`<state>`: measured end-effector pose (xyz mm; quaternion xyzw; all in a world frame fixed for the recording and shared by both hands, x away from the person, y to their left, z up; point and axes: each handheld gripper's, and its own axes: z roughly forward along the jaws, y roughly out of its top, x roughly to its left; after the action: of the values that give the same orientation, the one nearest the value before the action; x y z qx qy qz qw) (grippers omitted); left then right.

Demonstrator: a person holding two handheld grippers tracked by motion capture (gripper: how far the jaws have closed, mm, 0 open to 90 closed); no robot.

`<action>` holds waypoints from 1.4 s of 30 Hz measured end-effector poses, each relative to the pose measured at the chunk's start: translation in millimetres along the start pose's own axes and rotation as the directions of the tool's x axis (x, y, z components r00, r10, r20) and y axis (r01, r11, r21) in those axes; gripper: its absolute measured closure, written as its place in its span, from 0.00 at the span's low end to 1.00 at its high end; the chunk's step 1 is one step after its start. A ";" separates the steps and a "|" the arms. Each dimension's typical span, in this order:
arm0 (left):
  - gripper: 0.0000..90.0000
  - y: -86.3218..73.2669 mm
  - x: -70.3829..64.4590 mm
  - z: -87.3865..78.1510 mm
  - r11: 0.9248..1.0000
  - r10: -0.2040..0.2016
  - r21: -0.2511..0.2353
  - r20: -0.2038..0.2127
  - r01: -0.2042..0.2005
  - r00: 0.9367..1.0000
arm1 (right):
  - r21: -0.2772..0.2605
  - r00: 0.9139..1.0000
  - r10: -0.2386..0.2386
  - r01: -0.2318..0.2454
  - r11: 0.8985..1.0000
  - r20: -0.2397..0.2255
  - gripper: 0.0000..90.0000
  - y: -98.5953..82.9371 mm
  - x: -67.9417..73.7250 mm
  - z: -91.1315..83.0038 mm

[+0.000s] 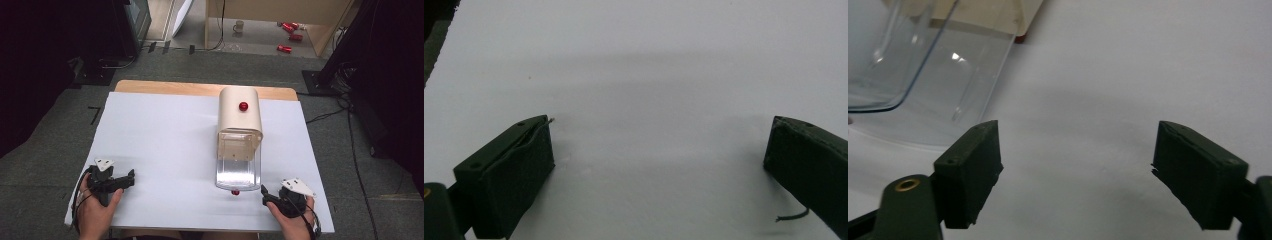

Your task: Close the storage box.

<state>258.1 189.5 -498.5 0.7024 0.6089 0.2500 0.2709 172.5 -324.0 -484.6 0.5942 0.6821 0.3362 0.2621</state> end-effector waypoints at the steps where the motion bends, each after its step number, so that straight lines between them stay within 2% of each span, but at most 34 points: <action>1: 0.00 0.0 0.0 0.0 1.000 0.000 0.000 0.000 0.000 1.000 | -0.004 1.000 -0.009 0.009 1.000 -0.005 0.25 -0.4 1.9 -0.9; 3: 0.00 0.0 0.0 0.0 1.000 0.000 0.000 0.000 0.000 1.000 | -0.003 0.999 -0.038 0.038 0.999 -0.026 0.34 -1.9 7.3 -3.9; 5: 0.00 0.0 0.0 0.0 1.000 0.000 0.000 0.000 0.000 1.000 | 0.001 0.998 -0.041 0.042 0.999 -0.039 0.36 -2.2 9.5 -5.0; 6: 0.00 0.0 0.0 0.0 1.000 0.000 0.000 0.000 0.000 1.000 | 0.000 0.997 -0.043 0.044 0.999 -0.071 0.40 -3.3 14.2 -8.1; 14: 0.00 0.0 0.0 0.0 1.000 0.000 0.000 0.000 0.000 1.000 | -0.017 0.991 -0.047 0.045 0.999 -0.123 0.53 -4.1 30.5 -18.1; 21: 0.00 0.0 0.1 0.0 1.000 0.000 0.000 0.000 0.000 1.000 | -0.034 0.981 -0.036 0.030 0.999 -0.189 0.62 -1.3 42.4 -24.0; 33: 0.00 0.0 0.1 0.0 1.000 0.000 0.000 0.000 0.000 1.000 | -0.048 0.977 -0.022 0.012 0.999 -0.211 0.74 -1.3 47.6 -32.0; 35: 0.00 0.0 0.0 0.0 1.000 0.000 0.000 0.000 0.000 1.000 | -0.045 0.972 -0.012 0.002 0.999 -0.233 0.75 -2.1 49.2 -33.4; 38: 0.00 0.0 0.0 0.0 1.000 0.000 0.000 0.000 0.000 1.000 | -0.046 0.965 -0.023 0.011 0.999 -0.261 0.78 -2.4 55.0 -33.1; 42: 0.00 0.0 0.0 0.0 1.000 0.000 0.000 0.000 0.000 1.000 | -0.051 0.960 -0.028 0.014 0.999 -0.278 0.79 -1.7 59.3 -32.9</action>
<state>258.1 189.6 -498.5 0.7024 0.6089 0.2500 0.2710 137.2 -270.5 -462.4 0.5270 0.7102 0.4301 0.1813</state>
